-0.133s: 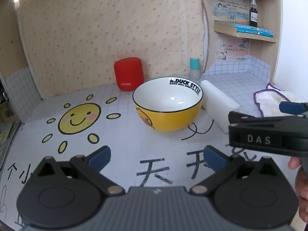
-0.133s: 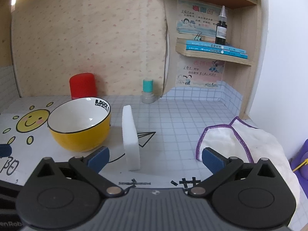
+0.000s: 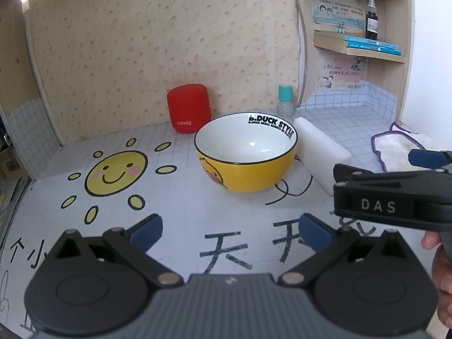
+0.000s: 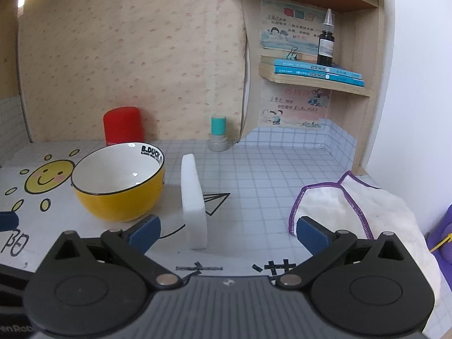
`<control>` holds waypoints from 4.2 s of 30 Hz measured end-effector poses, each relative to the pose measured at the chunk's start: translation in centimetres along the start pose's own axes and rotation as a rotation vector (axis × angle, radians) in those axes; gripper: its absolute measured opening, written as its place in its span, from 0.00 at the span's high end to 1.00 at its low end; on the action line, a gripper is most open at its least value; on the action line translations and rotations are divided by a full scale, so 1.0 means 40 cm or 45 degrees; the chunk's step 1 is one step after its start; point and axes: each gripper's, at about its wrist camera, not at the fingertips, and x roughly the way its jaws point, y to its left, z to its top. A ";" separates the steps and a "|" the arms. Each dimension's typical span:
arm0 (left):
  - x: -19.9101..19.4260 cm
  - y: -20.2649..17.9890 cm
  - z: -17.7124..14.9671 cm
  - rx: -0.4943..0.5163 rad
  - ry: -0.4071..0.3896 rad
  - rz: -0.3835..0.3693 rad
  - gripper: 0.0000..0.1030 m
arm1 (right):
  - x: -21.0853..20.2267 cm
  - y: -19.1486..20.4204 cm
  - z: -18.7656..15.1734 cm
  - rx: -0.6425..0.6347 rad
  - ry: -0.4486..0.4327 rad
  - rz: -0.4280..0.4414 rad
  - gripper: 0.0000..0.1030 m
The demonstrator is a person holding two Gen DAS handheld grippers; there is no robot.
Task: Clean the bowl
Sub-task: 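Move the right tool toward the upright white sponge, then close the right gripper on the white sponge, then lift the sponge with the right gripper while the left gripper tilts the yellow bowl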
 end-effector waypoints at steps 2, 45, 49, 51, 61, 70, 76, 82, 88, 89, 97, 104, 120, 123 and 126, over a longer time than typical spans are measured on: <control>-0.004 0.005 -0.005 -0.011 -0.008 -0.011 0.00 | -0.002 0.000 0.001 -0.002 -0.006 0.001 0.00; 0.034 0.041 0.017 -0.019 -0.024 0.032 0.00 | 0.006 -0.015 -0.011 0.059 -0.109 0.171 0.00; 0.035 0.041 0.015 -0.018 -0.022 0.027 0.00 | 0.010 -0.006 -0.012 0.046 -0.113 0.154 0.00; 0.037 0.045 0.016 -0.024 -0.020 0.015 0.00 | 0.012 -0.015 -0.014 0.075 -0.105 0.182 0.00; 0.053 0.088 0.038 -0.093 -0.018 -0.012 0.00 | 0.033 -0.033 -0.001 0.121 -0.075 0.182 0.58; 0.065 0.121 0.097 -0.134 -0.049 0.012 0.00 | 0.063 -0.026 0.000 0.119 -0.036 0.229 0.83; 0.102 0.137 0.125 -0.166 -0.027 0.007 0.00 | 0.079 -0.022 0.004 0.100 -0.036 0.208 0.79; 0.129 0.146 0.145 -0.175 -0.012 0.003 0.00 | 0.100 -0.015 0.014 0.100 -0.031 0.207 0.64; 0.161 0.146 0.161 -0.171 0.004 0.012 0.00 | 0.132 -0.007 0.022 0.104 -0.009 0.222 0.63; 0.168 0.145 0.163 -0.172 0.010 0.011 0.00 | 0.137 -0.004 0.023 0.100 -0.003 0.231 0.63; 0.210 0.140 0.167 -0.176 0.048 0.012 0.00 | 0.142 -0.016 0.016 0.135 -0.029 0.234 0.84; 0.227 0.123 0.164 -0.156 0.069 -0.009 0.00 | 0.125 -0.031 0.018 0.148 -0.061 0.225 0.84; 0.285 0.144 0.162 -0.272 0.134 -0.105 0.00 | 0.091 -0.019 0.027 0.113 -0.131 0.259 0.83; 0.284 0.129 0.165 -0.231 0.126 -0.112 0.00 | 0.090 -0.020 0.026 0.111 -0.137 0.255 0.83; 0.287 0.105 0.161 -0.163 0.137 -0.131 0.00 | 0.084 -0.020 0.025 0.111 -0.146 0.257 0.83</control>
